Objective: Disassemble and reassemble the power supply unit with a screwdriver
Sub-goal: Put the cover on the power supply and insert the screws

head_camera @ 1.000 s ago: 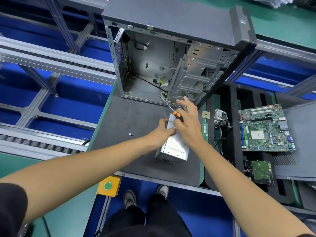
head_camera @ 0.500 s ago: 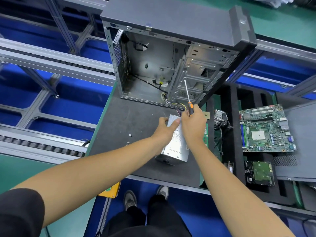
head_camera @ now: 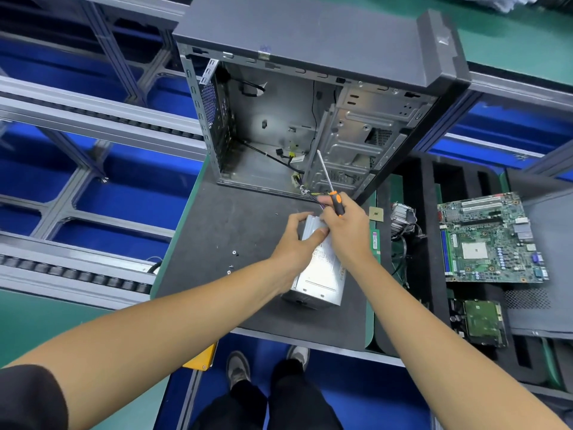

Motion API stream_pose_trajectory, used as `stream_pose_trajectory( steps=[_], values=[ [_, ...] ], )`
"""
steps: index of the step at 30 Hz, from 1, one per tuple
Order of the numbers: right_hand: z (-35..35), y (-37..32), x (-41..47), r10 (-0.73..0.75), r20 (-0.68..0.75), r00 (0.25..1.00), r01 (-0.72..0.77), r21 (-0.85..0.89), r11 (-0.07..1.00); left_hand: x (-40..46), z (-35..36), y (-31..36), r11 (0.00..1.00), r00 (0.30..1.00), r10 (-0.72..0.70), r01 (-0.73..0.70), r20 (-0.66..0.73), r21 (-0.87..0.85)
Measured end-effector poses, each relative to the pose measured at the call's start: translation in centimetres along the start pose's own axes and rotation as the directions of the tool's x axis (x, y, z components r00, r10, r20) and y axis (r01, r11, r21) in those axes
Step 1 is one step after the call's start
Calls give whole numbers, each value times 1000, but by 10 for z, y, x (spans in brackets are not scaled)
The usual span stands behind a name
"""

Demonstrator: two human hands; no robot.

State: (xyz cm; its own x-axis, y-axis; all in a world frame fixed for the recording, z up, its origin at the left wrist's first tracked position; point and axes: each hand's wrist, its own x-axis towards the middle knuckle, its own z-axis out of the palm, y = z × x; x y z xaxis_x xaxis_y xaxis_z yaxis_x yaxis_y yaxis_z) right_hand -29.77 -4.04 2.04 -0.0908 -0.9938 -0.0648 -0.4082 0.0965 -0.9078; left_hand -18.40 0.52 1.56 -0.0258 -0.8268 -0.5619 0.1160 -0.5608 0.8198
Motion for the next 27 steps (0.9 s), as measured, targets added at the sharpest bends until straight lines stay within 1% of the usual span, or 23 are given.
stream_pose_trajectory(
  steps=[1,2,3,5,6,8,10,12,14,17,19,22,25,27],
  values=[
    [-1,0,-1,-5,7,1000,5,-15,1000,0,0,0,1000,1000,0,0,8,-3],
    [-2,1,-2,-9,-4,1000,9,17,1000,-1,-1,-1,1000,1000,-2,2,19,-5],
    [-1,0,-1,11,-22,1000,-9,101,995,-1,-3,0,1000,999,-1,1,34,-8],
    [-5,-2,-3,107,-9,994,-101,253,962,-5,-5,-4,1000,998,11,-10,57,-12],
    [-7,-4,-3,160,21,987,-159,288,944,-7,-6,-6,1000,998,24,-25,66,8],
    [-10,-6,-1,274,89,958,-288,267,920,-8,-6,-8,998,996,43,-45,72,33],
    [-11,-9,3,382,97,919,-394,208,895,-8,-6,-7,998,995,62,-63,81,11],
    [-10,-11,8,434,91,896,-443,170,880,-8,-6,-4,997,994,80,-79,72,-16],
    [-10,-12,14,462,105,880,-473,143,869,-8,-5,-4,995,993,99,-100,65,15],
    [-10,-10,17,463,136,876,-479,130,868,-10,-4,-7,982,990,138,-140,23,127],
    [-10,-11,18,470,159,869,-490,132,862,-8,-6,-9,978,995,104,-104,11,181],
    [-7,-13,21,500,153,853,-520,150,841,-4,-10,-6,965,997,58,-69,49,252],
    [-2,-15,21,527,117,842,-539,136,831,-4,-9,-2,937,994,71,-97,88,335],
    [0,-16,19,516,83,853,-522,141,841,-3,-10,1,919,992,71,-106,105,380]
  ],
)
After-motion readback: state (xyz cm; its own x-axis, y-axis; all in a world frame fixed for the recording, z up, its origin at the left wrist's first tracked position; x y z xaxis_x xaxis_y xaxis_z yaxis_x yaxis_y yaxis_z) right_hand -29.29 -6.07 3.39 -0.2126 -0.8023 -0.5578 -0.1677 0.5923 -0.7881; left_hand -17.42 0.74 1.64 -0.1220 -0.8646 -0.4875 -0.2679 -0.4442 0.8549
